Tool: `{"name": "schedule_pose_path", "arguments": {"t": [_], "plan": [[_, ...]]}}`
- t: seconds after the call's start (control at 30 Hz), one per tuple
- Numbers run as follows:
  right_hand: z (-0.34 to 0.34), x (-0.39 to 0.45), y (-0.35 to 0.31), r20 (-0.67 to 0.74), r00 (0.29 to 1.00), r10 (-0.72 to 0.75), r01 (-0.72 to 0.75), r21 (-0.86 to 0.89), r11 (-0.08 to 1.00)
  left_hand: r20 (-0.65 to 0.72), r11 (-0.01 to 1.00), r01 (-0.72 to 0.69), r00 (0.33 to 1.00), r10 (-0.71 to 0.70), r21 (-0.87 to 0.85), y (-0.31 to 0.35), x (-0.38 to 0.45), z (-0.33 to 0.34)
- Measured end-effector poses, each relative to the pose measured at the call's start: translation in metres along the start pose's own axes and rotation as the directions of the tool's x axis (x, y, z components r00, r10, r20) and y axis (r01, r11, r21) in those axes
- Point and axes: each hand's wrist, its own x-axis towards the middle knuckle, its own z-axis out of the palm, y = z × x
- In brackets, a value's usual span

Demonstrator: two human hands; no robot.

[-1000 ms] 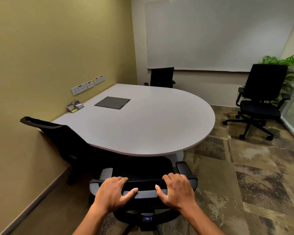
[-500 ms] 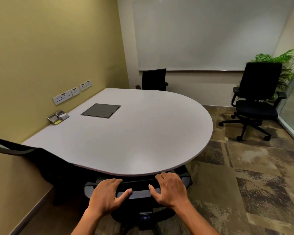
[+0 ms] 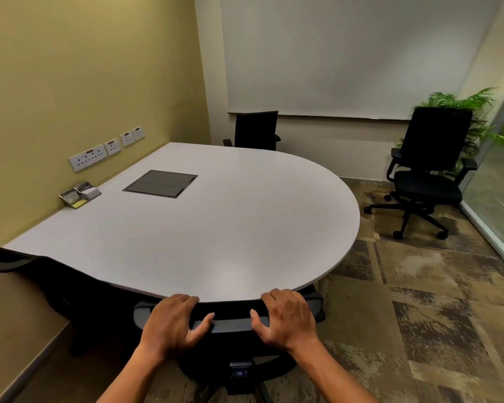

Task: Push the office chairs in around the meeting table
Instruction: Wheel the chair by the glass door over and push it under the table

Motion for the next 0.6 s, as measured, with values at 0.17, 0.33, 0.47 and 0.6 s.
{"name": "schedule_pose_path", "arguments": {"t": [0.17,0.33,0.47,0.6], "plan": [[0.001,0.003,-0.001,-0.007,1.0,0.017,-0.017,-0.004,1.0,-0.028,1.0,-0.023,0.999,0.023,-0.005,-0.004,0.006,0.001],[0.002,0.01,-0.014,0.025,0.999,0.033,-0.032,-0.019,0.999,0.009,0.999,0.012,1.0,-0.012,-0.033,-0.018,0.003,0.004],[0.0,0.02,-0.021,0.023,0.999,0.034,-0.033,-0.038,0.999,-0.009,0.996,0.037,0.999,-0.038,-0.077,-0.028,0.007,0.001],[-0.004,0.007,-0.017,0.046,0.997,0.061,-0.059,-0.053,0.997,-0.017,0.998,0.025,1.0,-0.026,-0.066,-0.017,0.006,-0.006]]}}
